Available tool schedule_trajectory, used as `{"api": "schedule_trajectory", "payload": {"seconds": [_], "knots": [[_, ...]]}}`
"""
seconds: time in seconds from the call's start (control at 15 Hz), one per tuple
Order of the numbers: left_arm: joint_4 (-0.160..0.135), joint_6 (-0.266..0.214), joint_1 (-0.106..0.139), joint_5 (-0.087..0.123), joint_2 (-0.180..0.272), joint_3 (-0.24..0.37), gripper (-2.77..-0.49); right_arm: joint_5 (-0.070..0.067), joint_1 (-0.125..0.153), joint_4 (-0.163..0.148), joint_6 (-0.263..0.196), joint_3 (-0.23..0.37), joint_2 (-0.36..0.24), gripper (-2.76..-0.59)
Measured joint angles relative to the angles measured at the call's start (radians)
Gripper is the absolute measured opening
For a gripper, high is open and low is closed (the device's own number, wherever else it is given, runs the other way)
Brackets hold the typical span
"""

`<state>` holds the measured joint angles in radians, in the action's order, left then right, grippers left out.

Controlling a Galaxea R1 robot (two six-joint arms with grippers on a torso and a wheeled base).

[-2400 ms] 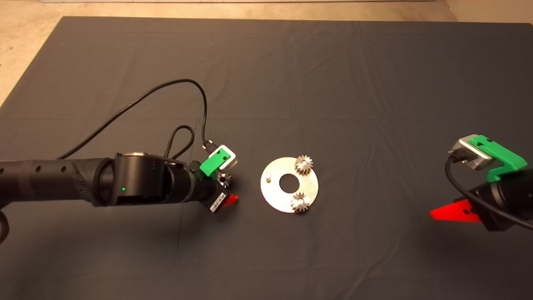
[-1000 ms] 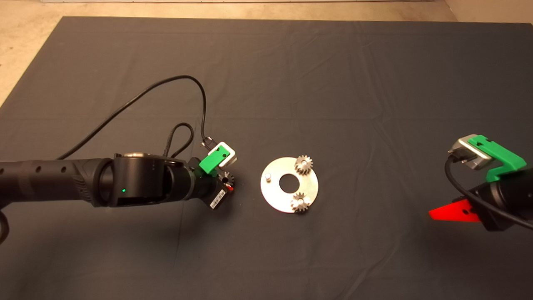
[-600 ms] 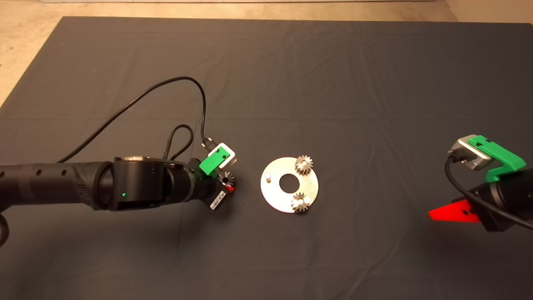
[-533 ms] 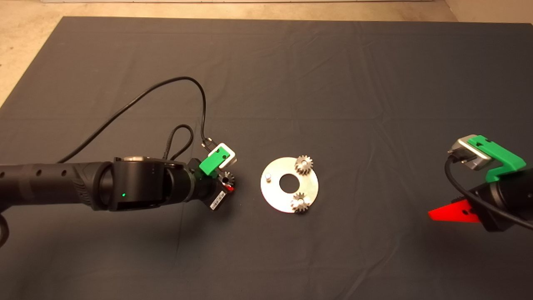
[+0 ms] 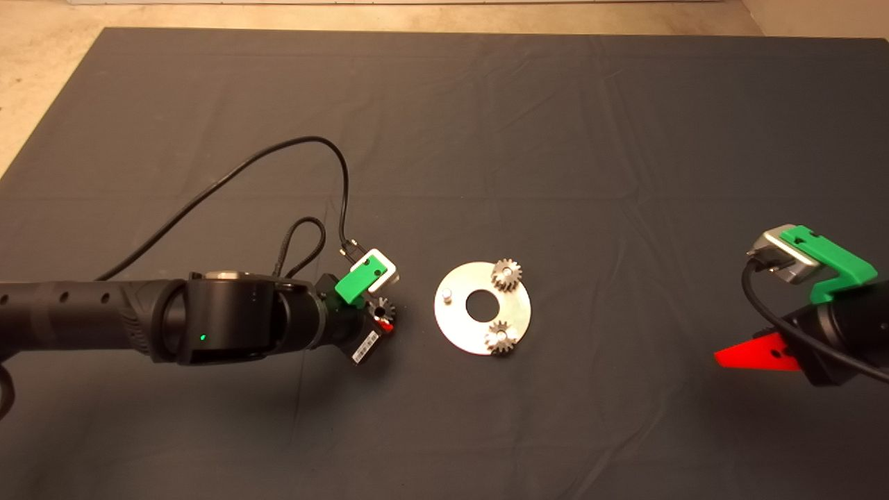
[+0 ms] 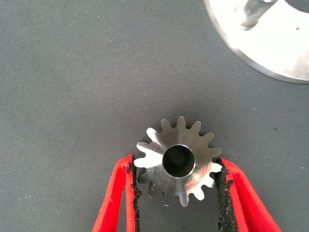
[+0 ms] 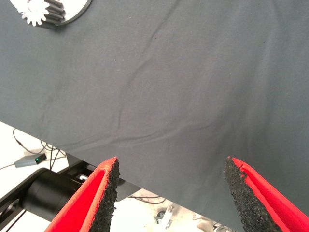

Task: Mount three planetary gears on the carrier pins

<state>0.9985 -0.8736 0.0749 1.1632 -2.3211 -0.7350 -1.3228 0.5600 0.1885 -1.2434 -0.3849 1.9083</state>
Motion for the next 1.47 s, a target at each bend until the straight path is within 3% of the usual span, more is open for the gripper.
{"api": "schedule_trajectory", "payload": {"seconds": [0.27,0.47,0.67,0.73,0.87,1.0,1.07,1.27,1.47], "knots": [[0.0,0.0,0.0,0.018,0.002,0.053,-2.62,0.005,0.0,-0.001,0.0,0.0,0.0,-1.75],[-0.004,0.0,0.009,0.056,0.001,0.101,-2.68,0.007,0.0,-0.001,0.0,0.0,0.0,-1.75],[-0.007,0.0,0.087,0.075,-0.026,0.111,-2.68,0.008,0.0,-0.002,0.0,0.0,0.0,-1.75],[-0.007,0.0,0.1,0.075,-0.043,0.111,-2.69,0.007,0.0,-0.003,0.0,0.0,0.0,-1.75],[-0.011,0.0,0.103,0.081,-0.08,0.111,-2.69,0.011,0.0,-0.003,0.0,0.0,0.0,-1.75],[-0.018,0.0,0.104,0.116,-0.114,0.11,-2.69,0.015,0.0,-0.003,0.0,0.0,0.0,-1.75],[-0.023,0.001,0.106,0.123,-0.129,0.106,-2.69,0.015,0.0,-0.003,0.0,0.0,0.0,-1.75],[-0.031,0.004,0.109,0.121,-0.157,0.064,-2.69,0.015,0.0,-0.003,0.0,0.0,-0.002,-1.75],[-0.056,0.05,0.109,0.124,-0.192,0.006,-2.69,0.016,0.0,-0.003,0.0,0.0,-0.002,-1.75]]}}
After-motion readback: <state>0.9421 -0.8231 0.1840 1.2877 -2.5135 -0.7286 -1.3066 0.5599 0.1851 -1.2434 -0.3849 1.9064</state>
